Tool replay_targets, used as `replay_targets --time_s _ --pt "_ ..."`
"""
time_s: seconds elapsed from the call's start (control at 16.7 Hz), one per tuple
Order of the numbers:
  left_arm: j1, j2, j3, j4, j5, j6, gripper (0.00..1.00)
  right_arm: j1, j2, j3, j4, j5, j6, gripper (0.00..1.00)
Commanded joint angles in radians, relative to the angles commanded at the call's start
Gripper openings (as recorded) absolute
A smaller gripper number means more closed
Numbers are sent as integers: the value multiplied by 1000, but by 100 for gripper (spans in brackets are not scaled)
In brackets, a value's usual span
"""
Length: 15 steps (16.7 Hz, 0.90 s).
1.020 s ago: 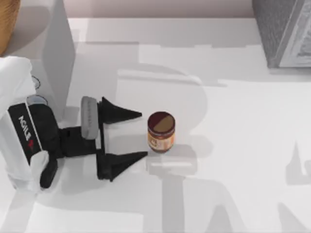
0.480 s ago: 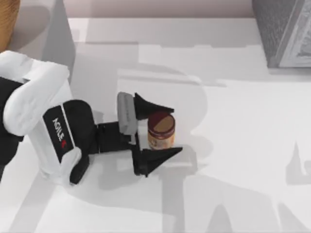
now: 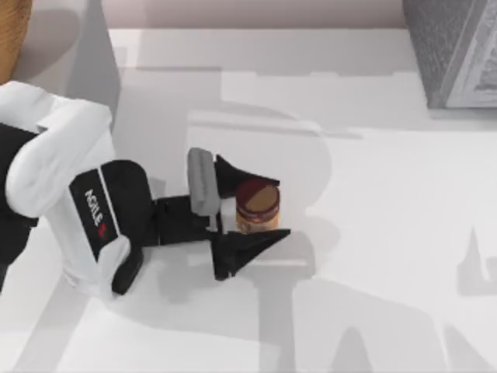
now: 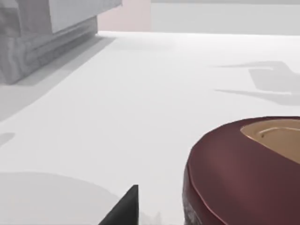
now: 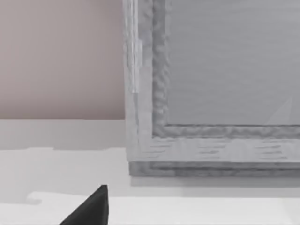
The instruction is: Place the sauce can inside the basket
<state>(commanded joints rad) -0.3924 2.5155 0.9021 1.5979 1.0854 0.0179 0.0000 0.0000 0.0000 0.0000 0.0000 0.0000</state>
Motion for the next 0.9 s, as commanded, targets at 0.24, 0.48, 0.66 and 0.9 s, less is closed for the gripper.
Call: replay_targets --time_s 0.24,0.48,0.66,0.9 --pt "0 0 0 0 0 0 32 0 0 0 0 0 0 100" --pt "0 0 0 0 0 0 2 0 0 0 0 0 0 100" --pt "0 0 0 0 0 0 0 0 0 0 0 0 0 100" --pt "0 0 0 0 0 0 0 0 0 0 0 0 0 100"
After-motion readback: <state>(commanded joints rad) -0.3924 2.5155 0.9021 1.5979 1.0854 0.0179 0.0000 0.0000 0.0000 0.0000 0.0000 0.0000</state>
